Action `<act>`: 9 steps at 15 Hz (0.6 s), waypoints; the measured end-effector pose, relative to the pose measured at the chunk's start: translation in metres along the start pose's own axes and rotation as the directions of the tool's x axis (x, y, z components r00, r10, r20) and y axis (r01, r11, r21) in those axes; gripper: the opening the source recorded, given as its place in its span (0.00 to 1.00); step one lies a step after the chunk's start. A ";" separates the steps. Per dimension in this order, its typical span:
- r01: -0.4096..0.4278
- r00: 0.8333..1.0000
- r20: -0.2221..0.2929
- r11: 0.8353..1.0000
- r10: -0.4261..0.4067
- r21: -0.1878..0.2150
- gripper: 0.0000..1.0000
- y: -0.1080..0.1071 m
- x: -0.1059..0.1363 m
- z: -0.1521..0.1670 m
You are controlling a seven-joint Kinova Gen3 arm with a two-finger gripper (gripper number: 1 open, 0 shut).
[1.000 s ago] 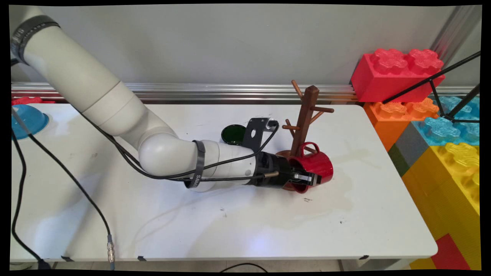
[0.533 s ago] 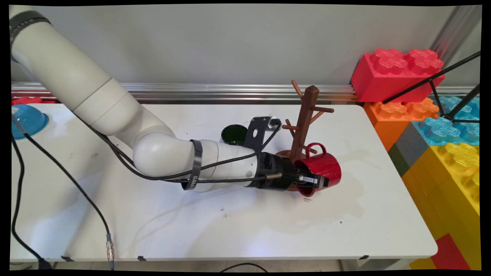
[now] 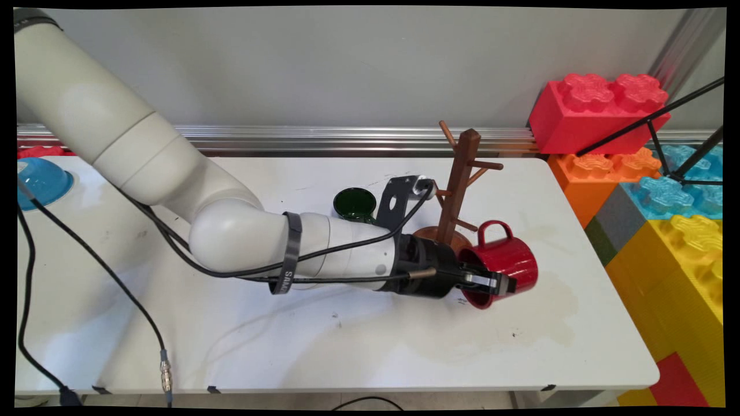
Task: Place the picked object on the table
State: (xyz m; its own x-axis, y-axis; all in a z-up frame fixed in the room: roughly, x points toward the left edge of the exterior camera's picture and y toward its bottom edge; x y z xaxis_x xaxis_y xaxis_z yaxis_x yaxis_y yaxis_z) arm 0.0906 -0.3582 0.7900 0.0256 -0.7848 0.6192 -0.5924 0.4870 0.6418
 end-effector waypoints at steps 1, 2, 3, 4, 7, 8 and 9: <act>0.001 1.000 0.002 1.000 -0.001 -0.009 0.00 0.005 -0.001 -0.001; 0.002 1.000 0.005 1.000 -0.002 -0.021 0.00 0.011 -0.001 -0.004; 0.002 1.000 0.008 1.000 -0.002 -0.028 0.00 0.015 -0.002 -0.006; 0.002 1.000 0.010 0.999 -0.002 -0.032 0.00 0.017 -0.002 -0.007; -0.002 1.000 0.027 0.999 0.003 -0.037 0.00 0.023 -0.003 -0.016; -0.003 0.999 0.032 0.999 0.005 -0.038 0.00 0.024 -0.003 -0.018; -0.006 0.999 0.039 0.999 0.008 -0.037 0.00 0.026 -0.003 -0.022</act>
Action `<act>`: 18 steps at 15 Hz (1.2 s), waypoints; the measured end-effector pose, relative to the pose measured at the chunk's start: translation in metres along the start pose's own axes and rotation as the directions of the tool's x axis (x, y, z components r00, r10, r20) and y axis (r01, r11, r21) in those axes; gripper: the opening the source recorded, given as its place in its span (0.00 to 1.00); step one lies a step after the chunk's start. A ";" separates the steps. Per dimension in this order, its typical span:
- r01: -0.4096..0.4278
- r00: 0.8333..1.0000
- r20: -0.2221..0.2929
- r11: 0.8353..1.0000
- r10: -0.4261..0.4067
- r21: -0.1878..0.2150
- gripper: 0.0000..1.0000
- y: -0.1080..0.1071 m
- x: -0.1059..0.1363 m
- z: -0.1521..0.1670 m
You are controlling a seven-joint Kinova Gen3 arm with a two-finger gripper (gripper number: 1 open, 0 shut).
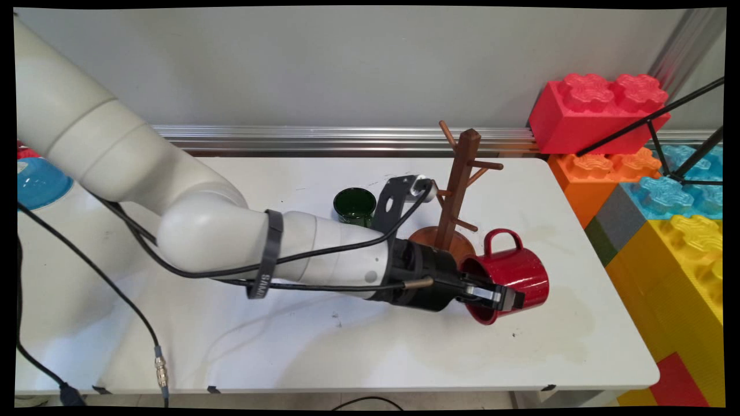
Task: Place the picked object on the table
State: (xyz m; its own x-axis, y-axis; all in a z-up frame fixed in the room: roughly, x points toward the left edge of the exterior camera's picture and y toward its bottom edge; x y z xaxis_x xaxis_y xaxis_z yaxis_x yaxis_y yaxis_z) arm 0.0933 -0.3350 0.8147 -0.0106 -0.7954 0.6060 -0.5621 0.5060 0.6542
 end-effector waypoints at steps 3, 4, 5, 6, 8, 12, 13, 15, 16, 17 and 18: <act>-0.009 1.000 0.015 1.000 0.009 0.002 0.00 0.002 0.002 -0.011; -0.016 1.000 0.021 1.000 0.015 0.003 0.00 0.003 0.003 -0.015; -0.023 0.999 0.029 1.000 0.023 0.006 0.00 0.004 0.005 -0.021; -0.029 0.999 0.035 1.000 0.029 0.008 0.00 0.004 0.006 -0.025; -0.045 0.998 0.047 0.999 0.045 0.015 0.00 0.005 0.010 -0.036; -0.084 0.994 0.074 0.996 0.082 0.021 0.00 0.007 0.021 -0.053; -0.097 0.992 0.086 0.995 0.095 0.022 0.00 0.008 0.024 -0.057; -0.123 0.987 0.106 0.992 0.121 0.018 0.00 0.010 0.029 -0.063; -0.144 0.983 0.121 0.989 0.142 0.013 0.00 0.012 0.032 -0.068; -0.163 0.978 0.133 0.987 0.160 0.009 0.00 0.014 0.035 -0.072; -0.184 0.972 0.148 0.983 0.182 0.005 0.00 0.016 0.040 -0.076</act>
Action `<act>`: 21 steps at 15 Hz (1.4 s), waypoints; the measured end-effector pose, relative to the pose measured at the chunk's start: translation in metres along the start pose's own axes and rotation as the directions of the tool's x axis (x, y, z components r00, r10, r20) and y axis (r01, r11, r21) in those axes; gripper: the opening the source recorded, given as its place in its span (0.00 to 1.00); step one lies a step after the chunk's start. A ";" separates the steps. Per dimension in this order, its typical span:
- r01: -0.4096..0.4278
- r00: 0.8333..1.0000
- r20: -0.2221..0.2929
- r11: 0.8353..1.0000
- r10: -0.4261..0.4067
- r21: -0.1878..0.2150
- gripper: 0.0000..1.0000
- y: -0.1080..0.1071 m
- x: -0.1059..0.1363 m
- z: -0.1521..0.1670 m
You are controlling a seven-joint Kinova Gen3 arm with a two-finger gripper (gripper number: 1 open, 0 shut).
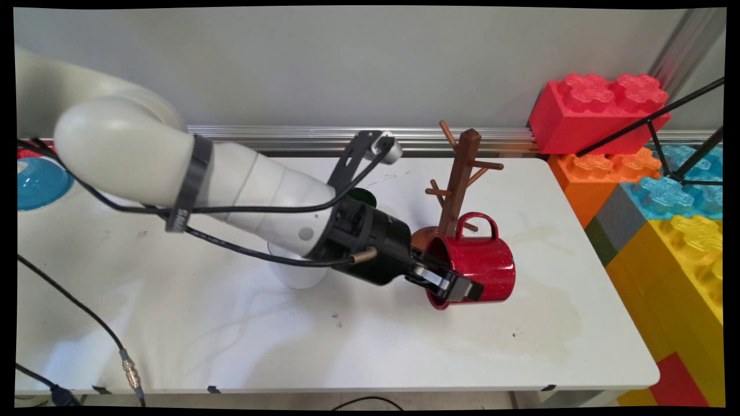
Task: Place the picked object on the table
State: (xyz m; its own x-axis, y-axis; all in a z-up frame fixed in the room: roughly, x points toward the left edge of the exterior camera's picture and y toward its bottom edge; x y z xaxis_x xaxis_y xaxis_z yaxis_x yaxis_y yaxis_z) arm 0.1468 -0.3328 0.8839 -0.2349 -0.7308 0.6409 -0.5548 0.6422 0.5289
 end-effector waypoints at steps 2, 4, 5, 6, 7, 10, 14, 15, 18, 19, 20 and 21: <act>-0.028 0.999 0.021 1.000 0.028 0.001 0.00 0.002 0.005 -0.007; -0.052 0.998 0.040 0.999 0.052 0.003 0.00 0.003 0.011 -0.014; -0.069 0.996 0.054 0.998 0.069 0.005 0.00 0.003 0.015 -0.019; -0.086 0.994 0.067 0.996 0.085 0.008 0.00 0.003 0.019 -0.023; -0.097 0.992 0.077 0.995 0.096 0.011 0.00 0.003 0.021 -0.026; -0.136 0.985 0.110 0.991 0.133 0.019 0.00 0.002 0.030 -0.035; -0.193 0.966 0.185 0.980 0.183 0.038 0.00 0.002 0.042 -0.047; -0.210 0.958 0.211 0.977 0.197 0.045 0.00 0.002 0.046 -0.050; -0.253 0.933 0.282 0.965 0.225 0.068 0.00 0.004 0.056 -0.057; -0.265 0.924 0.305 0.961 0.230 0.078 0.00 0.005 0.060 -0.058; -0.275 0.916 0.325 0.958 0.234 0.086 0.00 0.007 0.063 -0.059; -0.286 0.907 0.347 0.954 0.238 0.095 0.00 0.008 0.066 -0.060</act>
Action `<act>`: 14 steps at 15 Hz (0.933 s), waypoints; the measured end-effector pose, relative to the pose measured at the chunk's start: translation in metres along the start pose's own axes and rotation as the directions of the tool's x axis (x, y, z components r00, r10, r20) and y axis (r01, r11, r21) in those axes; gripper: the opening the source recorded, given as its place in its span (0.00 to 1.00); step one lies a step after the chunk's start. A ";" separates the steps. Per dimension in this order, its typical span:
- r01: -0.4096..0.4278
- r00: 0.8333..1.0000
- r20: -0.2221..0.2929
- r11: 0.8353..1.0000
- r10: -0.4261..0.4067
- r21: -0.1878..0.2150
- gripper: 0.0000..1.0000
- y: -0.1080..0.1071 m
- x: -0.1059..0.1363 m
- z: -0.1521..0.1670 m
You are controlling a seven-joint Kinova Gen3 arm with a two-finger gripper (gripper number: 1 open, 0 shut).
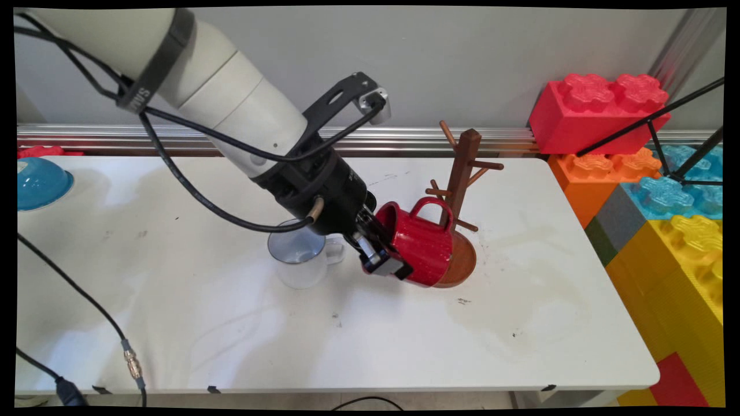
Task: Place the picked object on the table
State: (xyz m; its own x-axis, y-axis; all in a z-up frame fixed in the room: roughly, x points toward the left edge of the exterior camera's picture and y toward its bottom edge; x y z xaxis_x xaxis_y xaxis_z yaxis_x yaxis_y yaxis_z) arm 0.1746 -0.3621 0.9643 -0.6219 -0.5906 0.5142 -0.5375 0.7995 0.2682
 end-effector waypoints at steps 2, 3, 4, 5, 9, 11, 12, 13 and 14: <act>-0.015 0.999 0.040 1.000 0.014 0.023 0.00 0.002 0.006 -0.003; -0.025 0.998 0.063 0.999 0.022 0.036 0.00 0.003 0.010 -0.003; -0.032 0.996 0.085 0.998 0.028 0.048 0.00 0.004 0.013 -0.003; -0.037 0.994 0.103 0.998 0.031 0.058 0.00 0.006 0.016 -0.003; -0.052 0.981 0.189 0.994 0.033 0.099 0.00 0.012 0.024 0.004; -0.063 0.973 0.228 0.991 0.035 0.115 0.00 0.014 0.027 0.009; -0.067 0.969 0.246 0.990 0.035 0.120 0.00 0.016 0.028 0.012; -0.072 0.962 0.271 0.989 0.034 0.130 0.00 0.017 0.029 0.017; -0.075 0.957 0.290 0.988 0.033 0.137 0.00 0.017 0.030 0.020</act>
State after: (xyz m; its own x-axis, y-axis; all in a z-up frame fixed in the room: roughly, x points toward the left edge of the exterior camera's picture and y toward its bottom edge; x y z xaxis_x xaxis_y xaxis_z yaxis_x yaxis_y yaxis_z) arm 0.1351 -0.3684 0.9680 -0.7776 -0.5705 0.2645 -0.5621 0.8191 0.1143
